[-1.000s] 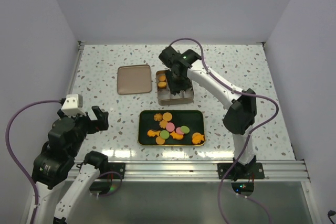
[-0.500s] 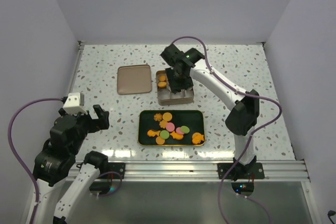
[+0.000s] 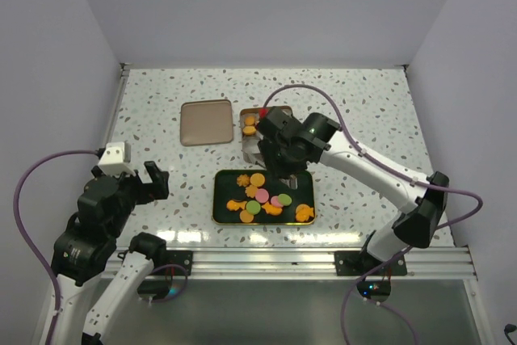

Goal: Pack the cookies

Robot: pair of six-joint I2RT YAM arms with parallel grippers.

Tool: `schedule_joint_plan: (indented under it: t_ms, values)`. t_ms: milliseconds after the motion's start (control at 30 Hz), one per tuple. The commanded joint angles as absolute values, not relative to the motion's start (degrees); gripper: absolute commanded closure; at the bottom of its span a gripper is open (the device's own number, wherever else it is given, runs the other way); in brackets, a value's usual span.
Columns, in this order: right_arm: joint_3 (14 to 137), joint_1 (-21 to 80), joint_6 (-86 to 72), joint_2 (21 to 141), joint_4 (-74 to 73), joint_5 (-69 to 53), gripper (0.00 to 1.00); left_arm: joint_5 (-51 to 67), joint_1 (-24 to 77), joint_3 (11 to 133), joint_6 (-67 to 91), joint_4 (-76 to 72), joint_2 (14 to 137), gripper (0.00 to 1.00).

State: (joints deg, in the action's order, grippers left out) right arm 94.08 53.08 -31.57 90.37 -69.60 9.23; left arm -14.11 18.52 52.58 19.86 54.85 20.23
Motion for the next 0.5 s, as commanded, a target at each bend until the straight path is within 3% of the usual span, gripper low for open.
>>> schedule_joint_plan:
  t_ms: [0, 467]
  values:
    - [88.61, 55.10, -36.64, 87.98, -66.54, 8.44, 0.49, -13.27, 18.90, 52.29, 18.46, 51.86, 21.36, 0.00]
    - [74.89, 55.55, -40.51, 75.86, -71.63, 8.44, 0.48, -12.74, 18.90, 52.29, 18.19, 51.86, 21.62, 0.00]
